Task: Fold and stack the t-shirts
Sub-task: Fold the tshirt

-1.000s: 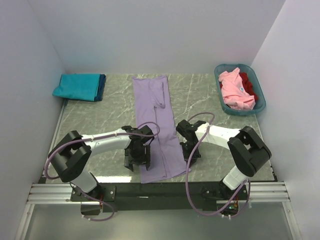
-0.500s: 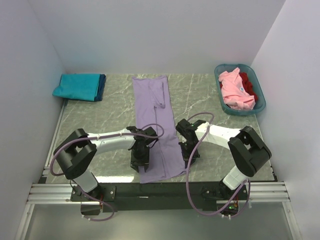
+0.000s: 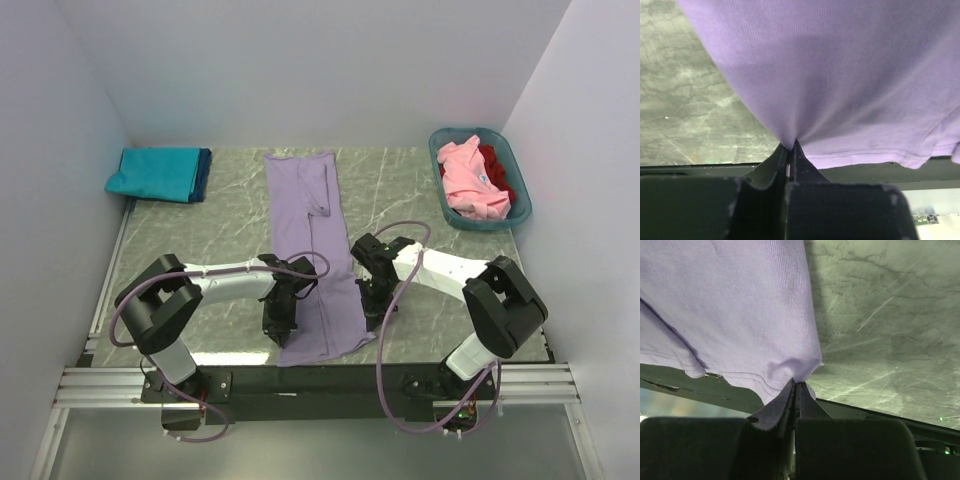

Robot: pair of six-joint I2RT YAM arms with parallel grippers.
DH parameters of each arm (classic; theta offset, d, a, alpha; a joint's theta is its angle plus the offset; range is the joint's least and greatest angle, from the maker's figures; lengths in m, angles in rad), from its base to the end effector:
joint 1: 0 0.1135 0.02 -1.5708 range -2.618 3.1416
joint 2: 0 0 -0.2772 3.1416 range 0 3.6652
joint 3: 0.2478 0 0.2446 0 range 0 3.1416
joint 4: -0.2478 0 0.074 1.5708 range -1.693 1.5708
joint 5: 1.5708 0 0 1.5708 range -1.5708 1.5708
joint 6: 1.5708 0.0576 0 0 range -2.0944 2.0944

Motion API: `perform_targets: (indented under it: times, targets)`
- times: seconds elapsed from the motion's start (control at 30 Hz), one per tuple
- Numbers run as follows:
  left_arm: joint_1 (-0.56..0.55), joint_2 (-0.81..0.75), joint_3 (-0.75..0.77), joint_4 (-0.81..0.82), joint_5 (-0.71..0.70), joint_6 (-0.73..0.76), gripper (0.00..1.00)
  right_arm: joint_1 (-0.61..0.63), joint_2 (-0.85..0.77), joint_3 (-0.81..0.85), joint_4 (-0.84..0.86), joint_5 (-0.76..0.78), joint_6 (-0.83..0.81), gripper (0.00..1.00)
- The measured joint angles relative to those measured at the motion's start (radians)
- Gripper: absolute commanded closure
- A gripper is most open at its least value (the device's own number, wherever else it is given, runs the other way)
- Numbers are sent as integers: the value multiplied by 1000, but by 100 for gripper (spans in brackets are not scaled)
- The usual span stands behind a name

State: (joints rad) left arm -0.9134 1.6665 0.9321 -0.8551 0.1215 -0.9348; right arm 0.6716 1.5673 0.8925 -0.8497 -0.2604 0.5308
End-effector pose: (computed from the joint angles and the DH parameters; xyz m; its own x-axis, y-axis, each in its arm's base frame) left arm 0.1535 -0.2103 0.1439 -0.9939 -0.0193 0.1086 -0.0256 0.9980 -0.0569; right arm 0.1847 0.1657 0.1599 -0.9835 -0.1569 0.0903 -0.1307 0.9606 0.2452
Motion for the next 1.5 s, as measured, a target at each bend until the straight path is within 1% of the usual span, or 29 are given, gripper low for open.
perform_targets:
  times: [0.2, 0.37, 0.63, 0.7, 0.83, 0.93, 1.03, 1.13, 1.23, 1.37, 1.5]
  targets:
    - [0, -1, 0, 1, 5, 5, 99, 0, -13, 0, -1, 0, -1, 100]
    - [0, -26, -2, 0, 20, 5, 99, 12, -63, 0, -25, -6, -9, 100]
    - [0, -214, -37, -18, 96, -3, 99, 41, -180, 0, -113, -58, -40, 100]
    - [-1, -238, -39, -23, 112, -3, 99, 42, -191, 11, -134, -65, -46, 100]
    - [14, -244, -33, -27, 122, 0, 99, 34, -187, 91, -164, -57, -51, 100]
    - [78, -243, -6, -42, 128, 23, 99, 3, -177, 174, -159, -52, -54, 100]
    - [196, -240, 51, -46, 129, 65, 99, -51, -145, 243, -135, -51, -58, 100]
    - [316, -215, 120, -38, 128, 111, 99, -96, -76, 322, -118, -48, -68, 100]
    - [418, -149, 219, -27, 121, 163, 99, -126, 24, 430, -101, -35, -84, 100]
    - [498, -43, 340, -2, 118, 223, 99, -156, 127, 564, -70, -10, -108, 100]
    - [546, 61, 436, 33, 104, 273, 99, -196, 195, 636, -24, 13, -134, 100]
